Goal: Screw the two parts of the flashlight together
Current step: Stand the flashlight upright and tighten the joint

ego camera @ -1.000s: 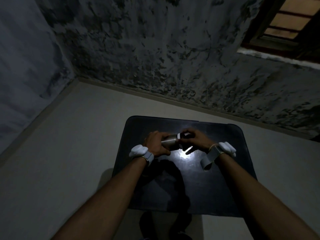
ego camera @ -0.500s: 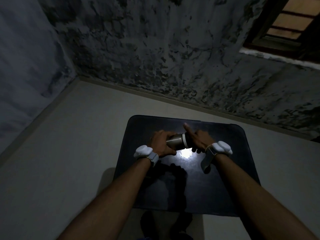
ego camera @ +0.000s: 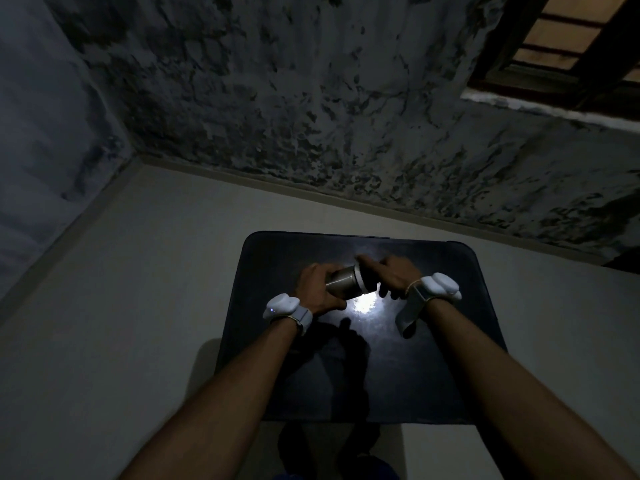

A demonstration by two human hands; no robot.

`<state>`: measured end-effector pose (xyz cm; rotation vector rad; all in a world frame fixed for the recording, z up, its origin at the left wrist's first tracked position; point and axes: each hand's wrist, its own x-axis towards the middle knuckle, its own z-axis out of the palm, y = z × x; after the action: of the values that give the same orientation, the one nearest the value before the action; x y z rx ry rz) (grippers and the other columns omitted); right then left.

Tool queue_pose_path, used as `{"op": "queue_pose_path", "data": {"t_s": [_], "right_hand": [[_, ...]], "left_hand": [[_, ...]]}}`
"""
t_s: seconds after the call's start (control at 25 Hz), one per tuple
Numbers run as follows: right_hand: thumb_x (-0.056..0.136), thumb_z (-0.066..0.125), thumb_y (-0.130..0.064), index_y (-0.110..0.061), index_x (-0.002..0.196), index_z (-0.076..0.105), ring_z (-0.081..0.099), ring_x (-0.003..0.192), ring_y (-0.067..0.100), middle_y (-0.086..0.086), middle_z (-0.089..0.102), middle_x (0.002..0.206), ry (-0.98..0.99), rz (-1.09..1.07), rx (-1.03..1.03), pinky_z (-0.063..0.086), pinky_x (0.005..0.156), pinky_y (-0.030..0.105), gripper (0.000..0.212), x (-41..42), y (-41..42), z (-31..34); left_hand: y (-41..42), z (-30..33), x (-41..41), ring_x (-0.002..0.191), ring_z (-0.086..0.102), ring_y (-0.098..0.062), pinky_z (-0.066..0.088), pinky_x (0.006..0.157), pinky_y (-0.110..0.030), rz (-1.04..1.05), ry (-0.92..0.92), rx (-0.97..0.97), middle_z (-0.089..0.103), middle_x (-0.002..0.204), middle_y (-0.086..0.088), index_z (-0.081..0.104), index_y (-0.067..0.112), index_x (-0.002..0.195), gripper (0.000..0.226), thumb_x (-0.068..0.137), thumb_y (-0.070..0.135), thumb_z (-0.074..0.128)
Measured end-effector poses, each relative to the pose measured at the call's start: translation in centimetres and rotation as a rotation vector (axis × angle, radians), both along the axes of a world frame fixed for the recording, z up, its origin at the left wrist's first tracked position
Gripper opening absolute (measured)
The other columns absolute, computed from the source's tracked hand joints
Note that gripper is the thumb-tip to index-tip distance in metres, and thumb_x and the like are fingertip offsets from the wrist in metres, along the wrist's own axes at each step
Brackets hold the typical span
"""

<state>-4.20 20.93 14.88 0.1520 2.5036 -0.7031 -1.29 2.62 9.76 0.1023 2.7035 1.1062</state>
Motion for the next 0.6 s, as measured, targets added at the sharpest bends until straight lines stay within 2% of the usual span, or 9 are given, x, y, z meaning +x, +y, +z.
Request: {"op": "queue_pose_path", "data": {"t_s": [0.12,0.16,0.24,0.32,0.36,0.44,0.48,0.52,0.6], "right_hand": [[0.085,0.004,-0.082,-0.009,0.105,0.074,0.07,0.061,0.022,0.013,0.077,0.07,0.051,-0.102,0.009,0.046,0.063,0.029,0.103,-0.1,1.2,-0.8],[0.087,0.003,-0.079,-0.008,0.099,0.076,0.071,0.061,0.023,0.011,0.077,0.069,0.047,-0.16,-0.022,0.047,0.062,0.029,0.102,-0.1,2.2,-1.0],[0.097,0.024,-0.063,-0.007,0.096,0.074,0.074,0.064,0.029,0.009,0.078,0.073,-0.022,-0.211,-0.104,0.055,0.062,0.034,0.075,0.2,3.6,-1.9],[0.094,0.054,-0.028,-0.007,0.116,0.064,0.075,0.077,0.034,0.011,0.078,0.096,-0.046,-0.134,-0.145,0.061,0.07,0.042,0.033,0.5,5.7,-3.6],[0.087,0.064,-0.015,-0.009,0.125,0.058,0.074,0.082,0.031,0.011,0.074,0.111,-0.034,-0.067,-0.17,0.061,0.074,0.042,0.039,0.5,6.7,-4.7],[0.076,0.078,-0.007,-0.016,0.137,0.048,0.069,0.092,0.024,0.008,0.065,0.13,0.069,0.031,-0.247,0.058,0.08,0.035,0.068,0.7,7.5,-6.1],[0.073,0.082,-0.01,-0.017,0.139,0.046,0.067,0.096,0.021,0.004,0.063,0.13,0.15,0.043,-0.285,0.056,0.08,0.031,0.076,0.8,7.6,-6.5],[0.072,0.084,-0.012,-0.017,0.139,0.047,0.066,0.098,0.018,0.001,0.064,0.125,0.224,0.015,-0.327,0.054,0.079,0.025,0.077,0.5,8.4,-7.0],[0.078,0.078,-0.01,-0.016,0.134,0.053,0.062,0.095,0.012,-0.005,0.064,0.108,0.32,-0.103,-0.341,0.046,0.07,0.005,0.062,-0.6,9.3,-7.5]], "left_hand": [[0.8,-0.3,-0.2,0.095,0.065,-0.022,0.053,0.081,-0.033,-0.015,-0.003,0.022,0.07,0.107,-0.002,0.067,0.027,0.114,0.065,0.051,0.022,0.083],[1.3,-0.5,-0.4,0.098,0.066,-0.022,0.054,0.082,-0.034,-0.003,-0.012,0.036,0.07,0.109,-0.002,0.065,0.026,0.116,0.067,0.051,0.022,0.083],[2.2,-0.7,-0.7,0.1,0.068,-0.022,0.054,0.083,-0.035,0.035,-0.031,0.055,0.072,0.109,0.0,0.062,0.026,0.116,0.068,0.052,0.025,0.083],[4.1,-0.9,-1.3,0.099,0.068,-0.019,0.055,0.084,-0.035,0.064,-0.034,0.048,0.073,0.106,0.004,0.061,0.029,0.114,0.065,0.052,0.029,0.082],[5.1,-0.8,-1.8,0.098,0.068,-0.016,0.056,0.085,-0.035,0.088,-0.039,0.062,0.074,0.106,0.006,0.061,0.031,0.114,0.064,0.052,0.03,0.081],[6.8,-0.9,-2.4,0.098,0.068,-0.011,0.056,0.086,-0.03,0.131,-0.064,0.173,0.074,0.109,0.005,0.062,0.029,0.117,0.066,0.055,0.026,0.083],[7.9,-0.9,-2.7,0.099,0.067,-0.008,0.055,0.084,-0.024,0.146,-0.079,0.227,0.074,0.109,0.004,0.063,0.026,0.119,0.066,0.057,0.022,0.084],[9.7,-0.9,-3.3,0.097,0.067,-0.005,0.052,0.08,-0.016,0.15,-0.087,0.26,0.073,0.107,0.005,0.064,0.024,0.119,0.064,0.059,0.018,0.084],[12.7,-0.6,-4.3,0.087,0.064,0.008,0.046,0.069,-0.002,0.138,-0.112,0.323,0.069,0.097,0.014,0.065,0.022,0.115,0.056,0.064,0.012,0.085]]}}
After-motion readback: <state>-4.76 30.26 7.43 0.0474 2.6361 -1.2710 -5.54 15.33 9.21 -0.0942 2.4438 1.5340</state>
